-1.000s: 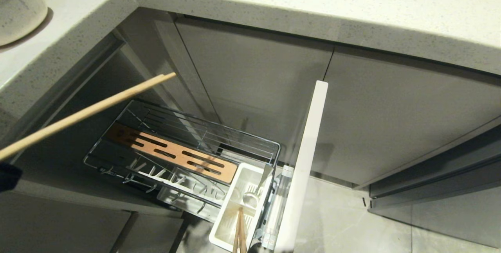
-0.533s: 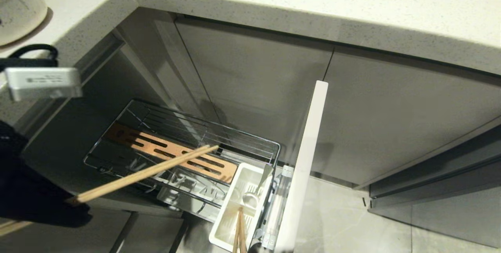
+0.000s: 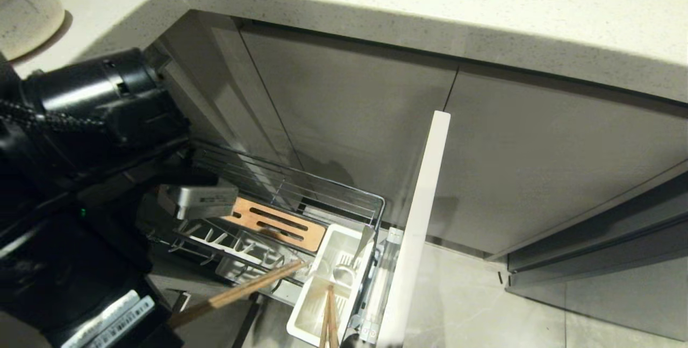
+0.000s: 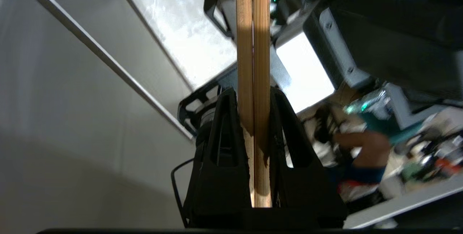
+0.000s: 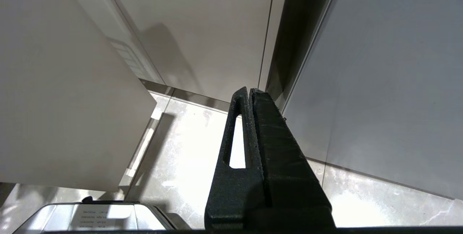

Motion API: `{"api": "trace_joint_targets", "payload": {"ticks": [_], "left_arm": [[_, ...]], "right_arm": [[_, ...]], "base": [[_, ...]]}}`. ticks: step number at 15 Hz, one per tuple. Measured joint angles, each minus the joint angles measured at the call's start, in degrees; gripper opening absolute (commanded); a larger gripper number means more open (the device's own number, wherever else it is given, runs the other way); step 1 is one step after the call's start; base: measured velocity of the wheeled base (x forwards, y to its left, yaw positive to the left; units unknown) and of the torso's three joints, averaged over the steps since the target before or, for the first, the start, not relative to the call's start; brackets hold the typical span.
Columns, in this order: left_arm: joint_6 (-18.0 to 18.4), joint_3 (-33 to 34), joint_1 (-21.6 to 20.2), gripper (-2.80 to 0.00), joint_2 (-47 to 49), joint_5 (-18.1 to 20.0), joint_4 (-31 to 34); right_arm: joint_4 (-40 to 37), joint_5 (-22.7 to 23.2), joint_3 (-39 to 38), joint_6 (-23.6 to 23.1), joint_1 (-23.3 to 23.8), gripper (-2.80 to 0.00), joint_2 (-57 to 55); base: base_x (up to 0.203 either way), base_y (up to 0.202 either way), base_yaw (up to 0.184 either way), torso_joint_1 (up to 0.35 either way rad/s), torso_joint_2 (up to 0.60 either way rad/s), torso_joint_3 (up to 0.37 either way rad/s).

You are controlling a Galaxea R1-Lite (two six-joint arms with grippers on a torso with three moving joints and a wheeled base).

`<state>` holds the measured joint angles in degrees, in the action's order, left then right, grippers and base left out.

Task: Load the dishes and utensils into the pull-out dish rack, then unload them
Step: Pick up the chopsticks and place it in the cupboard

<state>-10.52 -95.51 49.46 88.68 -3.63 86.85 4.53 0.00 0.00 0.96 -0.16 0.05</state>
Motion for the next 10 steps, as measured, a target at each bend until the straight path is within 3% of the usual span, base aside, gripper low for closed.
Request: {"api": "trace_joint_targets", "payload": {"ticks": [5, 10], "left_arm": [[0.04, 3.75, 4.41, -2.80, 2.69, -0.80, -1.62], [0.05, 6.54, 5.85, -2.80, 4.13, -3.56, -1.97]], "right_arm": [[0.00, 0.00, 0.00, 0.00, 0.00, -2.80, 0.00], [0.00, 0.00, 0.00, 0.00, 0.00, -2.80, 0.00]], "base": [[0.000, 0.000, 0.000, 0.000, 0.00, 0.000], [0.000, 0.000, 0.000, 0.000, 0.00, 0.000]]}}
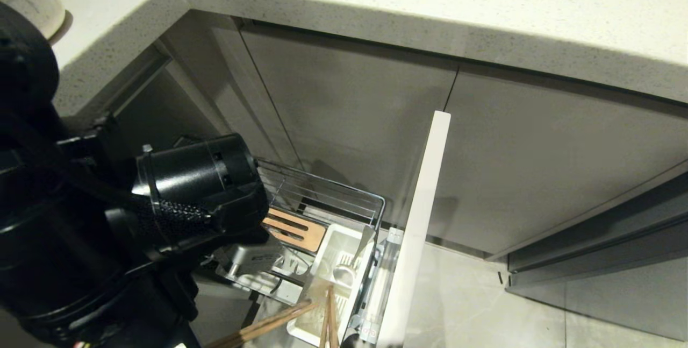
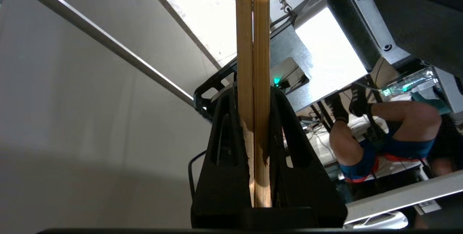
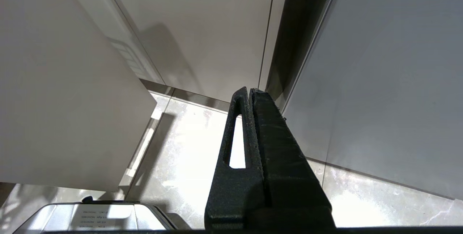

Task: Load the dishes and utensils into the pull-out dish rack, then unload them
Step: Pick up the chopsticks and place it in the cupboard

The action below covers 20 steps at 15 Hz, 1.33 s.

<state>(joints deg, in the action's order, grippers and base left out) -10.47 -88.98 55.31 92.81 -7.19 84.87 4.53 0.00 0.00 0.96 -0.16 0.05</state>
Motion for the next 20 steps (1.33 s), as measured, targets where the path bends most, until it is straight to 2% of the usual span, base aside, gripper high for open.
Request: {"api": "trace_joint_targets", "payload": {"ticks": [13, 18, 20], "left_arm": [[0.34, 6.82, -0.40, -2.80, 8.49, -0.82, -13.66], [0.30, 7.63, -0.54, -2.80, 11.79, -0.83, -16.88], [0.15, 8.01, -0.63, -2.80, 12.84, -0.83, -20.10]], "right_arm": [[-0.01, 0.00, 0.00, 0.00, 0.00, -2.80, 0.00], [0.00, 0.00, 0.00, 0.00, 0.00, -2.80, 0.00], [-0.02, 0.00, 0.00, 0.00, 0.00, -2.80, 0.00]], "base": [[0.000, 0.000, 0.000, 0.000, 0.00, 0.000], [0.000, 0.000, 0.000, 0.000, 0.00, 0.000], [0.000, 0.000, 0.000, 0.000, 0.00, 0.000]]}}
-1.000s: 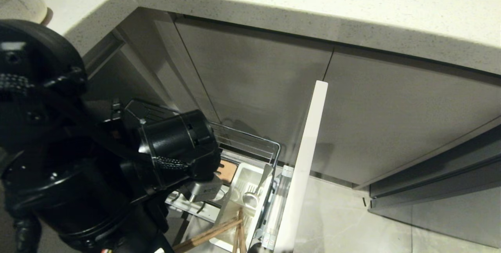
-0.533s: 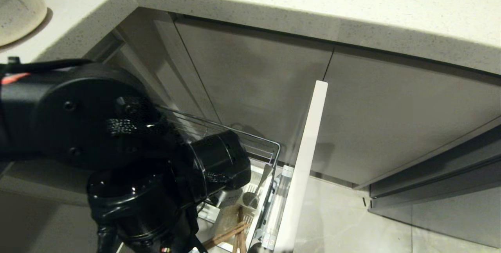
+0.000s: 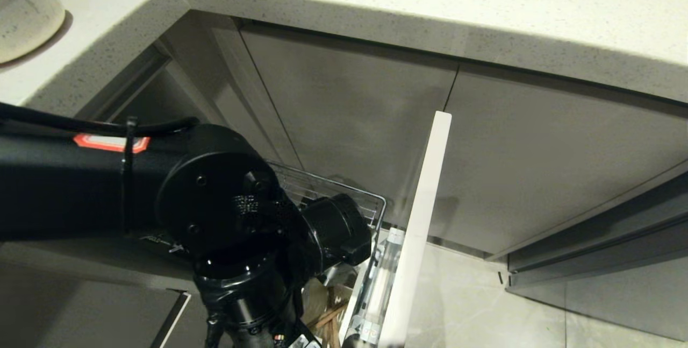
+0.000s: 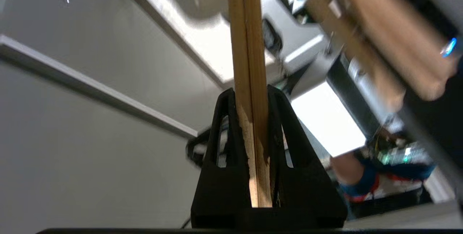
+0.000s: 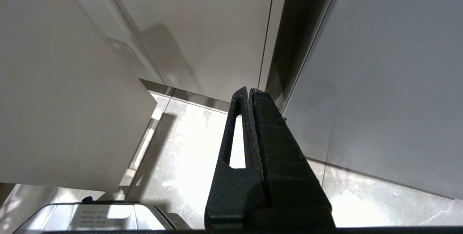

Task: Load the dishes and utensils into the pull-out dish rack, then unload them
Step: Pick up the chopsticks and place it in the cupboard

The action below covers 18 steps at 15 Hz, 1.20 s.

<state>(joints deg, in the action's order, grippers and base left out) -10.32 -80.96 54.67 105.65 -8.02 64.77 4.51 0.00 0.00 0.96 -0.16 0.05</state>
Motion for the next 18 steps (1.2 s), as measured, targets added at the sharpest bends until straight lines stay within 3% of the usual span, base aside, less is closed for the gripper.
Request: {"api": "trace_joint_targets", "payload": {"ticks": [15, 16, 18], "left_arm": [[0.19, 0.20, -2.33, -2.80, 5.18, 0.67, -3.22], [0.20, 0.18, -2.33, 0.00, 5.19, 0.65, -3.16], [0.23, 0.09, -2.26, 0.00, 5.18, 0.83, -3.04]], "right_arm": [[0.02, 0.00, 0.00, 0.00, 0.00, -2.80, 0.00], [0.02, 0.00, 0.00, 0.00, 0.00, -2.80, 0.00], [0.00, 0.00, 0.00, 0.00, 0.00, -2.80, 0.00]], "base": [[0.000, 0.000, 0.000, 0.000, 0.00, 0.000], [0.000, 0.000, 0.000, 0.000, 0.00, 0.000], [0.000, 0.000, 0.000, 0.000, 0.00, 0.000]]}}
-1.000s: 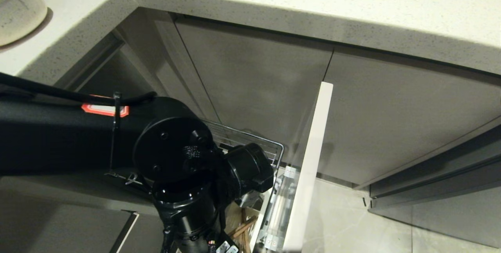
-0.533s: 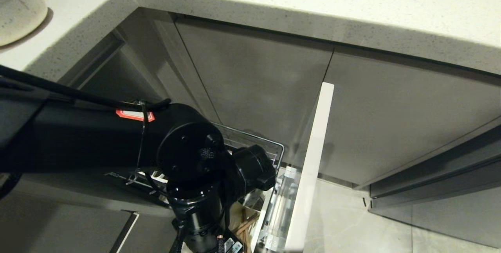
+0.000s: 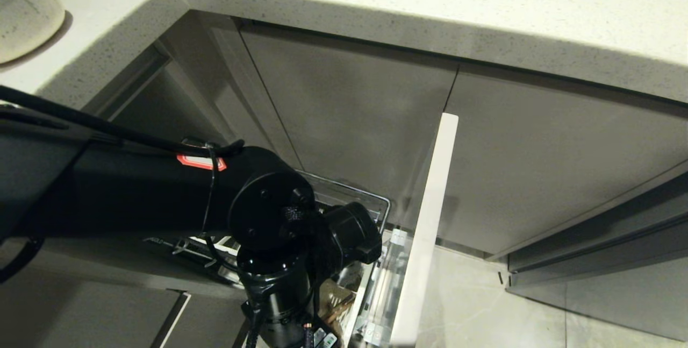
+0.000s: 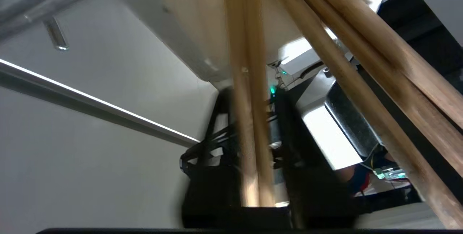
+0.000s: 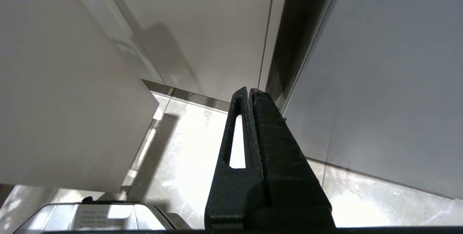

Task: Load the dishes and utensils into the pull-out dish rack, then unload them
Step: Pick up the chopsticks and place it in the cupboard, then pick up the fork and place it in the cupboard

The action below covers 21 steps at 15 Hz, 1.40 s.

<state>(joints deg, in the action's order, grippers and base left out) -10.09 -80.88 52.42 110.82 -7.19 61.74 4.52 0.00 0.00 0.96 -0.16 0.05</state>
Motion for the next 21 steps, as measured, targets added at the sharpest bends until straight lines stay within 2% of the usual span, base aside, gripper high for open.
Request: {"api": "trace_joint_targets", "payload": {"ticks": [9, 12, 14, 15, 19, 21], "left_arm": [[-0.14, -0.30, -0.05, 0.00, -4.57, -0.52, 0.34], [-0.24, -0.32, -0.05, 0.00, -9.07, -2.33, 0.30], [-0.60, -0.59, -0.13, 0.00, -13.07, -5.33, 0.16], [-1.24, -0.87, -0.27, -2.80, -15.39, -7.51, 0.11], [-2.33, -2.11, -1.15, -2.80, -25.06, -17.24, -1.03], [-2.29, -2.94, -2.09, -2.80, -29.67, -20.94, -3.91]], "right_arm": [[0.01, 0.00, 0.00, 0.00, 0.00, -2.80, 0.00], [-0.01, 0.00, 0.00, 0.00, 0.00, -2.80, 0.00], [-0.01, 0.00, 0.00, 0.00, 0.00, -2.80, 0.00], [-0.01, 0.00, 0.00, 0.00, 0.00, -2.80, 0.00], [-0.01, 0.00, 0.00, 0.00, 0.00, -2.80, 0.00], [0.00, 0.00, 0.00, 0.00, 0.00, -2.80, 0.00]], "base": [[0.000, 0.000, 0.000, 0.000, 0.00, 0.000], [0.000, 0.000, 0.000, 0.000, 0.00, 0.000], [0.000, 0.000, 0.000, 0.000, 0.00, 0.000], [0.000, 0.000, 0.000, 0.000, 0.00, 0.000], [0.000, 0.000, 0.000, 0.000, 0.00, 0.000], [0.000, 0.000, 0.000, 0.000, 0.00, 0.000]]}}
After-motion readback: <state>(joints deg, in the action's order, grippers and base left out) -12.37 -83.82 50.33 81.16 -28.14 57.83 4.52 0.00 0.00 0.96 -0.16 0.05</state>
